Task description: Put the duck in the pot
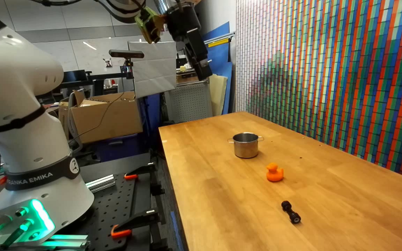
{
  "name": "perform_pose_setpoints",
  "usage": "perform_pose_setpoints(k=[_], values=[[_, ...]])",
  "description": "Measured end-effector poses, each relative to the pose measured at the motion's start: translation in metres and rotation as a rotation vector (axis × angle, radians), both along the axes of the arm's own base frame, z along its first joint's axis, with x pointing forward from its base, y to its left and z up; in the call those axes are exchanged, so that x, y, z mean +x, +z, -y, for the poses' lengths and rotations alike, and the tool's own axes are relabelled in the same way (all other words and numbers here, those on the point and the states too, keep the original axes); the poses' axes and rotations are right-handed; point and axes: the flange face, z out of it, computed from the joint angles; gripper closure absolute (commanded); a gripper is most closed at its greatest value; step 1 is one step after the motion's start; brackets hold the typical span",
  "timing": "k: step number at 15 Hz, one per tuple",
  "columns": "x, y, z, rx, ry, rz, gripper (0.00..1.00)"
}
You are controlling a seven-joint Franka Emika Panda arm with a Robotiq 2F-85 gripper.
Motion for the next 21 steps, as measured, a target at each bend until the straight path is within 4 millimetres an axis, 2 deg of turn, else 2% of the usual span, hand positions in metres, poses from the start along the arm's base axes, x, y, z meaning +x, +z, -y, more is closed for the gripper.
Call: perform_pose_setpoints(k=[4, 7, 10, 15, 18, 21], values=[[0.044, -0.017, 0.04, -0.009, -0.092, 0.027, 0.0], [0.077, -0.051, 0.054, -0.006, -0.133, -0.005, 0.0], [0.106, -0.097, 0.047, 0.014, -0.152, -0.067, 0.0], [0.149, -0.173, 0.019, 0.034, -0.151, -0.162, 0.0], [0.184, -0.21, 0.022, 0.019, -0.161, -0.186, 0.0], [0.209, -0.247, 0.03, 0.0, -0.181, -0.211, 0.0]])
